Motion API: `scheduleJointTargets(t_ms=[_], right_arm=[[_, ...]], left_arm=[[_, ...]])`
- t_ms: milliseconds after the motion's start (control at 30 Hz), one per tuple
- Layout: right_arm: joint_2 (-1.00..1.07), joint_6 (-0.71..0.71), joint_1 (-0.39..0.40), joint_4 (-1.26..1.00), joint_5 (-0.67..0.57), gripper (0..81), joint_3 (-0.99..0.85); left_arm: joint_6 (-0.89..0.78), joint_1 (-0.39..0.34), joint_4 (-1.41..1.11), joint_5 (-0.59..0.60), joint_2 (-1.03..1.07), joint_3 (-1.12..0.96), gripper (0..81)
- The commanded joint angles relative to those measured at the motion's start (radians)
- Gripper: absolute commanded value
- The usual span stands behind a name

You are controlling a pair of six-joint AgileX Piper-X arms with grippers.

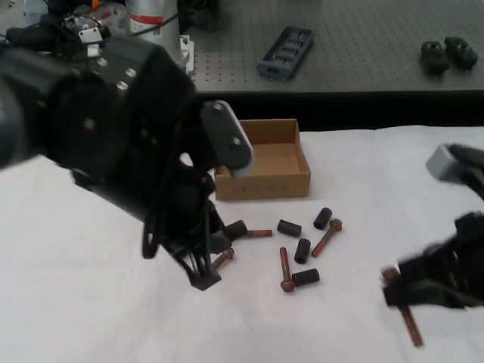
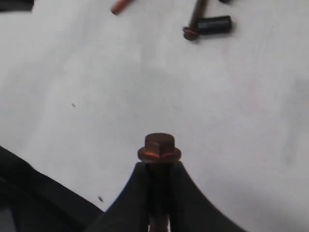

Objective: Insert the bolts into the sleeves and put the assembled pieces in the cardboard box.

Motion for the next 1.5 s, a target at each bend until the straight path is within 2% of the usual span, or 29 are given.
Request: scheduleJointTargets(t_ms=[0,200,400,733,1000,1233,1467], right_arm=[[-0.013,0.123,0.002,-0.159,-0.091,2.8,-0.002],[-0.004,0.329,0.002,-0.479,-0.098,2.8,-0.002],[0.046,0.434,0.002,-0.606,-0.101,2.8,-0.002],[0.137,0.598,0.002,-0.822,-0.15,2.8,-0.002],[0.173,0.676,0.021,-0.951,-0.202,2.8,-0.002],[0.174,0.676,0.086,-0.965,-0.199,2.8,-0.002],[0.174,0.676,0.11,-0.971,-0.199,2.8,-0.002]], left_arm=[[-0.131,0.0,0.077,0.112,-0.072,0.009,0.6],[-0.24,0.0,0.057,0.253,-0.127,0.08,0.6],[-0.384,0.003,-0.098,0.378,-0.183,0.177,0.6],[-0.583,0.103,-0.323,0.517,-0.286,0.283,0.6],[-0.645,0.121,-0.423,0.594,-0.317,0.291,0.6],[-0.658,0.121,-0.434,0.604,-0.317,0.291,0.6],[-0.662,0.121,-0.434,0.614,-0.317,0.291,0.6]])
